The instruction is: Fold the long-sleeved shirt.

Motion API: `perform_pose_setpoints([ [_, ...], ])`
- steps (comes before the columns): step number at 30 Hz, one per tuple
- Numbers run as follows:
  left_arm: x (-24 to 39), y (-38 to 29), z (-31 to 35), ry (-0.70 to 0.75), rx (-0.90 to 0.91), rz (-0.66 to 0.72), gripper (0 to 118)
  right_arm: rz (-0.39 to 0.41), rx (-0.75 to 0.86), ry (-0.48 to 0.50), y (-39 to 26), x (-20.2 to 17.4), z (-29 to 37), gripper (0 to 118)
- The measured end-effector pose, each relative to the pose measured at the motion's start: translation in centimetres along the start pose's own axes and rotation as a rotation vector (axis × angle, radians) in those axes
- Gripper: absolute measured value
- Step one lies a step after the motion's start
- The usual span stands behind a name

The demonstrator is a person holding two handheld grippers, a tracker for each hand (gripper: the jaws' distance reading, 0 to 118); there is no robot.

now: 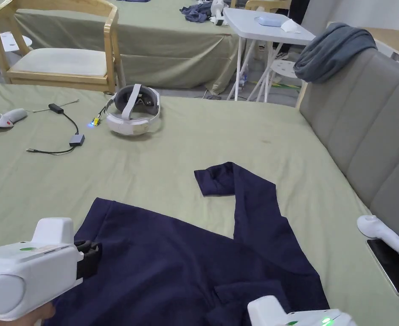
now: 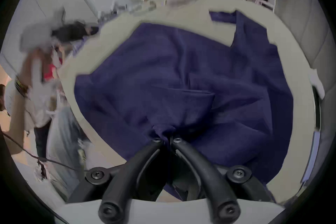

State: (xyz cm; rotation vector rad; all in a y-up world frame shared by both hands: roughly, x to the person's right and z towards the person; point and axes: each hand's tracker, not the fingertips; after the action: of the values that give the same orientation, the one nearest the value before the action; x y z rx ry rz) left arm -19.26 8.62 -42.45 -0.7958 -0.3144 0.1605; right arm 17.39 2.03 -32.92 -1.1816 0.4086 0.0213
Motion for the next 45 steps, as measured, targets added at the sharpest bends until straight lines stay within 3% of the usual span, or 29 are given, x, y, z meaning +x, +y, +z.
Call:
perform_pose_setpoints([
  [3,1.4,-0.1,1.4,-0.004,0.01,-0.012,3,-0.026,-0.009,-0.002,-0.5,0.7,-2.3,4],
  [4,1.6,-0.2,1.6,-0.009,0.014,-0.011,3,-0.048,0.009,0.008,-0.2,0.2,-1.5,15],
  [5,1.1,-0.1,1.5,-0.012,0.016,-0.01,3,-0.075,0.041,0.02,-0.1,0.0,-0.5,48],
  [7,1.4,-0.1,1.8,-0.005,0.02,-0.018,3,-0.055,0.119,0.027,0.0,-0.2,1.7,111],
  [8,1.5,-0.2,2.0,-0.002,0.023,-0.023,3,-0.039,0.164,0.033,0.1,0.0,2.9,118],
  [9,1.7,-0.1,2.3,-0.001,0.024,-0.023,3,-0.049,0.229,0.055,0.2,0.6,4.6,112],
  [10,1.8,-0.1,2.3,-0.002,0.024,-0.019,3,-0.069,0.26,0.053,0.8,1.5,6.2,92],
  [11,1.9,-0.1,2.2,-0.005,0.023,-0.017,3,-0.115,0.287,0.028,1.3,2.6,7.6,43],
  [12,2.0,-0.1,2.0,-0.007,0.021,-0.017,3,-0.146,0.303,-0.008,2.0,3.5,8.8,3],
  [16,2.5,0.1,1.2,-0.009,0.012,-0.022,3,-0.204,0.379,-0.18,4.9,9.7,11.3,0],
  [19,2.8,0.3,0.4,-0.016,0.006,-0.025,3,-0.275,0.398,-0.308,7.5,13.9,11.6,15],
  [21,2.9,0.5,-0.3,-0.017,0.001,-0.031,3,-0.325,0.32,-0.345,9.3,15.8,10.7,73],
  [22,3.0,0.6,-0.6,-0.018,-0.001,-0.031,3,-0.335,0.274,-0.355,10.0,16.8,9.8,87],
  [29,3.6,1.3,-2.7,-0.029,-0.032,-0.033,3,-0.42,-0.006,-0.322,10.9,21.1,0.2,81],
  [34,3.9,1.6,-3.3,-0.03,-0.048,-0.042,3,-0.451,-0.052,-0.311,10.6,22.2,-3.6,73],
  [37,3.6,1.6,-3.9,-0.027,-0.056,-0.045,3,-0.41,-0.044,-0.32,10.6,20.2,-2.2,55],
  [40,3.2,1.8,-4.9,-0.02,-0.067,-0.044,3,-0.331,-0.076,-0.319,10.2,18.4,-1.7,52],
  [45,0.3,3.5,-7.8,-0.005,-0.1,0.024,7,-0.344,-0.067,-0.278,10.5,19.0,-1.3,18],
])
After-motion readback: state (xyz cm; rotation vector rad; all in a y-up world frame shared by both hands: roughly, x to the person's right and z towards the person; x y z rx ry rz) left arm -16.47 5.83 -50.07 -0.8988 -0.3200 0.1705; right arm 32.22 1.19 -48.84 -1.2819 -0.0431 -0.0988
